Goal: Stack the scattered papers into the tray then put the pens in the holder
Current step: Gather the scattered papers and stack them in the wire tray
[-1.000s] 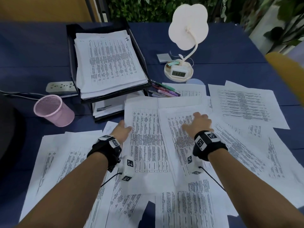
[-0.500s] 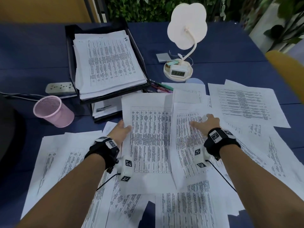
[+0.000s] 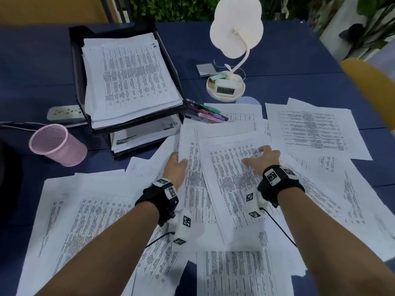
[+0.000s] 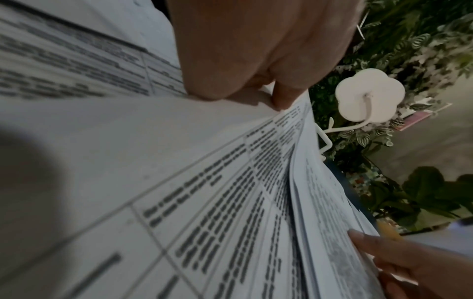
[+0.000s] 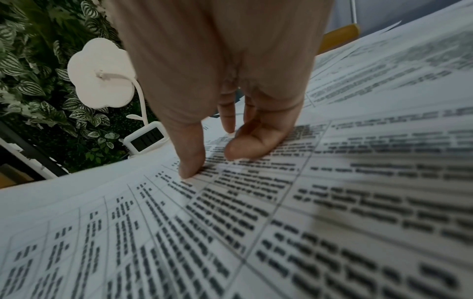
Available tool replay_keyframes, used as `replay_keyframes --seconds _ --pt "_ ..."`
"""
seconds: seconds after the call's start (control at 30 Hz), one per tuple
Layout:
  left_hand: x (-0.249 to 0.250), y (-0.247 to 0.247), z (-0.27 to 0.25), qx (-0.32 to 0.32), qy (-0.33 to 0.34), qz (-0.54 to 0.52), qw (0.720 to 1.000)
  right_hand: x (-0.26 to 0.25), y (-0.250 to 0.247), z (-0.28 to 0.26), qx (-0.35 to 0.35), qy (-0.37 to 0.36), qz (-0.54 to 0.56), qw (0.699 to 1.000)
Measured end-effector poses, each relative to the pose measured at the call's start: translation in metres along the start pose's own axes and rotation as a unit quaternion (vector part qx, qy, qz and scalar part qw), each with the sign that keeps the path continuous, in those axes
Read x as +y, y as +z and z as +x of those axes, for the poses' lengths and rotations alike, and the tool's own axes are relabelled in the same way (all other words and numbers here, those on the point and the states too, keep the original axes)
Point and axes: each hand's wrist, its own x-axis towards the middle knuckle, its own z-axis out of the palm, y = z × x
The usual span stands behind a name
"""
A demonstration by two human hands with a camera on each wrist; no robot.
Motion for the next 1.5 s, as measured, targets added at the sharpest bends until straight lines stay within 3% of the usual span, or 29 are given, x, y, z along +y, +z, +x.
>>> replay_keyframes --seconds 0.23,0.53,0.63,0.77,0.87,0.97,1.03,1.13,1.23,1.37,1.5 --pt "0.011 0.011 0.008 0.044 0.023 0.089 0.995 0.0 0.006 0.0 0.015 0.006 0.023 1.0" --pt "0.017 0.028 0.011 0.05 0.018 0.105 0.993 -0.004 0.007 -0.003 0.008 0.021 0.03 0.999" --pt "0.019 0.023 0.007 0.035 0.042 0.051 0.997 -0.005 0.0 -0.007 0.019 0.008 0.02 1.0" --pt "0.017 -0.001 0.005 -0.006 0.051 -0.068 0.996 -0.002 -0.011 -0.007 0.093 -0.037 -0.042 0.994" --pt "0.017 -0.02 0.008 -0.012 0.042 -0.141 0.989 -0.004 -0.012 -0.01 0.046 -0.075 0.067 0.994" --pt "0.014 -0.027 0.011 0.015 0.025 -0.178 0.984 -0.01 -0.004 -0.018 0.008 -0.107 0.085 0.991" --pt "0.013 -0.024 0.01 0.025 0.011 -0.159 0.987 -0.014 0.006 -0.024 -0.026 -0.105 0.093 0.99" --pt "0.011 -0.019 0.006 0.04 0.044 -0.026 0.998 -0.017 0.02 -0.033 -0.076 -0.093 0.075 0.99" --pt "0.014 -0.02 -0.001 0.048 0.062 0.025 0.997 -0.015 0.024 -0.038 -0.068 -0.083 0.067 0.992" --pt "0.017 -0.032 -0.013 0.011 0.081 -0.029 0.996 -0.01 0.014 -0.039 -0.03 -0.085 0.12 0.989" --pt "0.036 -0.043 -0.027 -0.002 0.128 -0.108 0.986 -0.019 0.006 -0.045 -0.08 -0.091 0.258 0.958"
